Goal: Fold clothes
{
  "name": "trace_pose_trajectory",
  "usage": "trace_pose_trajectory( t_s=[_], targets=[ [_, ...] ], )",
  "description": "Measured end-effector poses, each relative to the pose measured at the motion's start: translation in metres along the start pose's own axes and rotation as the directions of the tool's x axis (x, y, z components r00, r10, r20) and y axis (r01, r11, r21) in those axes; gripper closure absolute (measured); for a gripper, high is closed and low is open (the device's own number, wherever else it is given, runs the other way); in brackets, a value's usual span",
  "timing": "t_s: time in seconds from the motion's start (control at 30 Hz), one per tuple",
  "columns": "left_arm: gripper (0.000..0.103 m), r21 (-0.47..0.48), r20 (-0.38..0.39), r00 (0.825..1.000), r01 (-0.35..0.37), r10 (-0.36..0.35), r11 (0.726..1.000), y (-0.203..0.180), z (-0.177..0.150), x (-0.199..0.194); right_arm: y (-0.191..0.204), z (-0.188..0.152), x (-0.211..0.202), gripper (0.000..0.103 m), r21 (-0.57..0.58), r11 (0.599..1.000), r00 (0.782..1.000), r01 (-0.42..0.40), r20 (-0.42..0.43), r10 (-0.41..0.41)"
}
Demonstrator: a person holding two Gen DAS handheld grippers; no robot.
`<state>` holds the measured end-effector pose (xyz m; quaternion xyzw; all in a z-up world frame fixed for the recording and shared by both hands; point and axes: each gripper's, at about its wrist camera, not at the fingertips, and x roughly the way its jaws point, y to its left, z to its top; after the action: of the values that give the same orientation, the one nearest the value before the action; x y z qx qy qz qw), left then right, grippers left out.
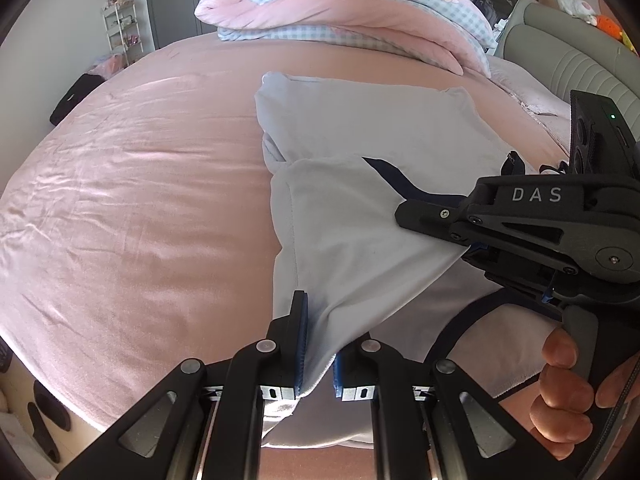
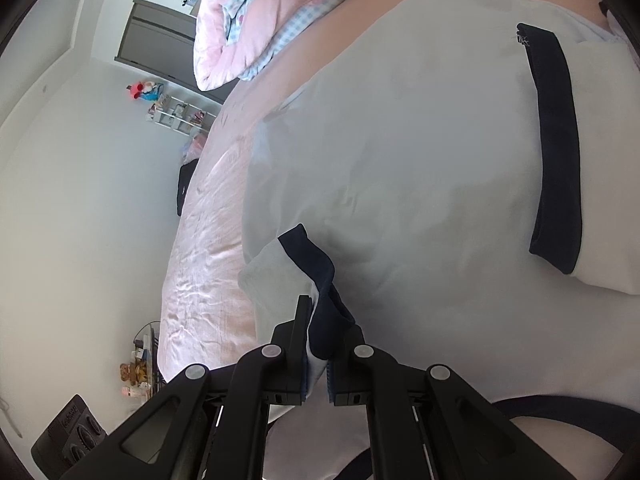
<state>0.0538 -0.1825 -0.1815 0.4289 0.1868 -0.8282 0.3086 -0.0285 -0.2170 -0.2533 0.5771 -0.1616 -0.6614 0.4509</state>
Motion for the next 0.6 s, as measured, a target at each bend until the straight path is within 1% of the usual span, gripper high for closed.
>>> trace_pose_trajectory(
  t_s=[0.13, 0.23, 0.33, 0.53, 0.6],
  targets=[
    [0.094, -0.035, -0.020, 0.999, 0.027, -0.028, 0.999, 0.008, -0.002, 0.003, -0.010, -0.003, 0.002, 0.099, 0.008, 1.000, 1.000, 0.015, -0.018, -0.015],
    [0.094, -0.033, -0.022, 1.000, 0.022, -0.023, 0.999, 0.010, -0.005, 0.003, -0.013, -0.004, 0.004, 0.099, -0.002, 1.000, 0.999, 0.020, -0.025, -0.020],
    [0.094, -0.024, -0.027, 1.000, 0.001, -0.002, 1.000, 0.010, -0.008, 0.003, -0.010, -0.006, 0.006, 0.099, -0.040, 0.999, 0.999, 0.028, -0.037, -0.030],
    [0.094, -0.034, -0.034, 0.999, 0.002, -0.003, 0.999, 0.012, -0.007, 0.001, 0.001, 0.001, 0.007, 0.099, -0.125, 0.991, 0.998, 0.055, -0.026, -0.059],
    [0.094, -0.031, -0.039, 0.999, -0.002, 0.000, 1.000, 0.011, -0.004, 0.001, 0.007, 0.006, 0.009, 0.099, -0.165, 0.983, 0.996, 0.081, -0.018, -0.085]
  ],
)
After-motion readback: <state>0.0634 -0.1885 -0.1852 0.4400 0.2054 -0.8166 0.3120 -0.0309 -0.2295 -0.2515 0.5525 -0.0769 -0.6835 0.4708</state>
